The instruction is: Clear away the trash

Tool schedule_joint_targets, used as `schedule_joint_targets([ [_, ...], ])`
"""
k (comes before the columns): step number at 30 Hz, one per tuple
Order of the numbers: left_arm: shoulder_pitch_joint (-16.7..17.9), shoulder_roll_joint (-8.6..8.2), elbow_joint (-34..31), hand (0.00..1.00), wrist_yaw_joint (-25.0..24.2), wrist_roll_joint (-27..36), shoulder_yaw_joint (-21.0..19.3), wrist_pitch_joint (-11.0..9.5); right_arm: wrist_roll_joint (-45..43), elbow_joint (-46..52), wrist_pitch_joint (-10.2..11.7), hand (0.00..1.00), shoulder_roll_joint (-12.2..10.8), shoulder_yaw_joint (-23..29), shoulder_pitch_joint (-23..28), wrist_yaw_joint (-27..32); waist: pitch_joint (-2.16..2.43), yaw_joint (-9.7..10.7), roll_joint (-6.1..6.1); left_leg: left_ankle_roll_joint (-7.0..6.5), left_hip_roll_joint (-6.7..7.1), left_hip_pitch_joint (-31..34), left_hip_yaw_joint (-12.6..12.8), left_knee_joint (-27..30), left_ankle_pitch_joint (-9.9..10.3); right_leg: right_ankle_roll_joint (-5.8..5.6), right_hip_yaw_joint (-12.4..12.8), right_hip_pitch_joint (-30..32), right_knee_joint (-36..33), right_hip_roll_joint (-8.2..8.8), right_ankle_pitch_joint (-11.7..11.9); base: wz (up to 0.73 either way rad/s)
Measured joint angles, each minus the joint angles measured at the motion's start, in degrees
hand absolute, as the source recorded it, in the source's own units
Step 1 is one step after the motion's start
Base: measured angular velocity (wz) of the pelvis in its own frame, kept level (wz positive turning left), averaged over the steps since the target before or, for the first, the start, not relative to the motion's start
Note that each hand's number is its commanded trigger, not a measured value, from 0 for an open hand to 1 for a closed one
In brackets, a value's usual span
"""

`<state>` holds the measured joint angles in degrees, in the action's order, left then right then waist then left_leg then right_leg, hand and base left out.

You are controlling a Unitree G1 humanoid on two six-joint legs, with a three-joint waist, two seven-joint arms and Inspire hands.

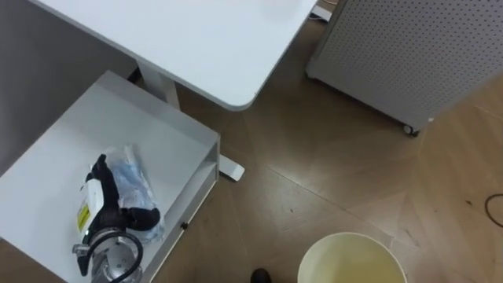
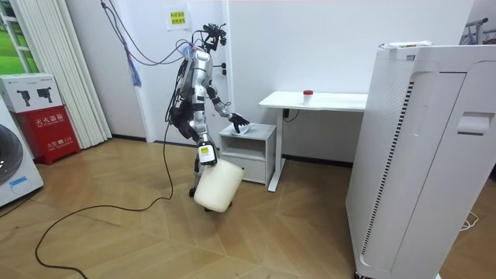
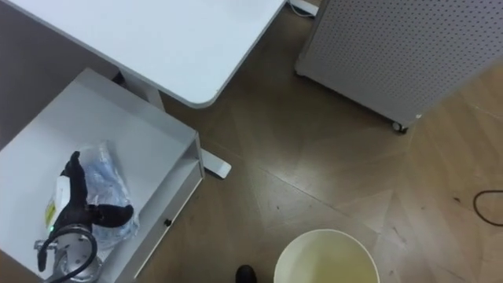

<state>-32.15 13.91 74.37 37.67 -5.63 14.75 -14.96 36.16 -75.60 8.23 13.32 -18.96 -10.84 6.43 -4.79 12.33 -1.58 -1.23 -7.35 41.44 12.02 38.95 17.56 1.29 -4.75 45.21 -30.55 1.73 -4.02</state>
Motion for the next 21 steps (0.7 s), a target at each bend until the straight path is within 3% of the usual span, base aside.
schedule_joint_targets([
  [8, 0.0, 0.74, 1.4, 0.00, -1.1, 0.1, -0.2, 0.7, 0.6, 0.0, -0.6, 1.00, -0.1, 0.0, -0.3, 1.0, 0.03, -0.7, 0.00, 0.05, -0.47, 1.5, 0.0, 0.0, 0.1, 0.07, 0.0, 1.1, 1.0, -0.49, 0.5, -0.01],
  [9, 0.0, 0.72, 1.0, 0.09, -1.5, 0.2, -0.2, 0.8, 0.6, -0.1, -0.9, 1.00, -0.1, 0.0, -0.3, 1.1, 0.06, -1.0, 0.04, 0.06, -0.48, 1.8, 0.0, 0.0, 0.1, 0.07, -0.1, 1.3, 1.0, -0.51, 0.5, 0.00],
  [10, -0.3, 0.75, 1.0, 0.66, -2.0, 0.2, -0.5, 0.9, 0.6, -0.1, -1.1, 1.00, 0.0, 0.1, -0.3, 1.1, 0.07, -1.4, 0.05, 0.06, -0.47, 1.9, 0.0, 0.0, 0.1, 0.07, 0.0, 1.5, 1.0, -0.50, 0.5, 0.00],
  [11, -0.3, 0.75, 1.0, 1.00, -2.3, 0.2, -0.5, 0.9, 0.6, -0.1, -1.3, 1.00, 0.1, 0.1, -0.3, 1.1, 0.07, -1.5, 0.05, 0.06, -0.46, 1.9, 0.1, -0.1, 0.1, 0.07, 0.0, 1.5, 1.0, -0.49, 0.5, 0.00],
  [17, -0.3, 1.34, 1.1, 1.00, -2.7, -0.3, -1.0, 1.9, 0.5, -0.1, -2.1, 1.00, 0.3, 0.2, -0.6, 1.1, 0.13, -1.9, 0.06, 0.04, -0.20, 1.7, 0.1, 0.0, 0.0, 0.07, 0.1, 1.5, 0.7, -0.24, 0.5, 0.00],
  [19, -0.5, 2.93, 1.5, 1.00, -3.5, -2.2, -1.0, 3.4, 0.5, -0.1, -2.1, 1.00, 0.3, 0.2, -0.6, 1.2, 0.17, -1.9, 0.00, 0.02, -0.01, 1.0, 0.3, -0.4, -0.1, 0.03, 0.5, 1.2, 0.6, -0.19, 0.5, -0.04],
  [21, -0.3, 3.04, 1.6, 1.00, -3.5, -2.9, -1.0, 4.6, 0.6, -0.2, -2.3, 1.00, 0.3, 0.2, -0.6, 1.3, 0.21, -1.8, -0.03, 0.01, 0.13, 0.3, 0.4, -0.7, -0.1, -0.01, 0.8, 0.7, 0.7, -0.14, 0.5, -0.05],
])
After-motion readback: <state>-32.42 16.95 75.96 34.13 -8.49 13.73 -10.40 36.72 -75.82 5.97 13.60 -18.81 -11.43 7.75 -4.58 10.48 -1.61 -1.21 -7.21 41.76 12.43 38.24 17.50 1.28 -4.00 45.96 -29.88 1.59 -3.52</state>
